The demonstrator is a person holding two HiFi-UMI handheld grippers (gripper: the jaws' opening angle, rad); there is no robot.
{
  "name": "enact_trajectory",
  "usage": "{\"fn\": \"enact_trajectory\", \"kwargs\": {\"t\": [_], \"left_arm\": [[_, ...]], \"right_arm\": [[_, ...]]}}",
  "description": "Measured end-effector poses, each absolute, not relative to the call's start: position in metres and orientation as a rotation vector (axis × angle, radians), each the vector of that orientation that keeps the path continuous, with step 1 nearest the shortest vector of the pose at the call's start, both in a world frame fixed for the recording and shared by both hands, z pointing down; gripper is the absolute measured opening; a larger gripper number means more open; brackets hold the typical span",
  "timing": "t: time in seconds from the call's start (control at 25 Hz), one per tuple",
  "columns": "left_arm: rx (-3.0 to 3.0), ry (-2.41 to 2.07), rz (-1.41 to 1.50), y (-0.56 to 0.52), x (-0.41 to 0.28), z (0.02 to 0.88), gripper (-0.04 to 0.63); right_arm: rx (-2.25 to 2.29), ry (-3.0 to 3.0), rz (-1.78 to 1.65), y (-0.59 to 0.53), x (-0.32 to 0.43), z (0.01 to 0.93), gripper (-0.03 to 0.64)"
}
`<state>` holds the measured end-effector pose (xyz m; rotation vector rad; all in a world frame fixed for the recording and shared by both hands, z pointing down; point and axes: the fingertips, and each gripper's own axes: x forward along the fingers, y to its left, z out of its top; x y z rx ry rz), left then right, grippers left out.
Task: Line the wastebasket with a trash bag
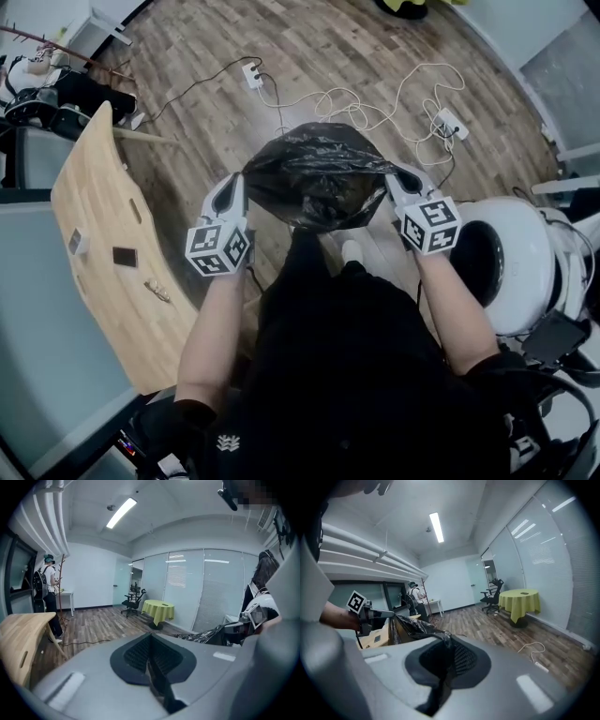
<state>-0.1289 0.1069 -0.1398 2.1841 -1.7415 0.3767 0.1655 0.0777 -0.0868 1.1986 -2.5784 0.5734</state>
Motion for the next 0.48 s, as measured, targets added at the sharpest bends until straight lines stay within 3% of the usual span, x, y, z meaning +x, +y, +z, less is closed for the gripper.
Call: {"fn": "enact_trajectory", "kwargs": {"t": [0.48], "left_arm": [[2.229, -1.517, 0.438, 0.011, -0.168, -0.058, 0.006]], "right_arm": [[1.28, -2.431, 0.649, 0.018, 0.131, -0.031, 0.002]]}}
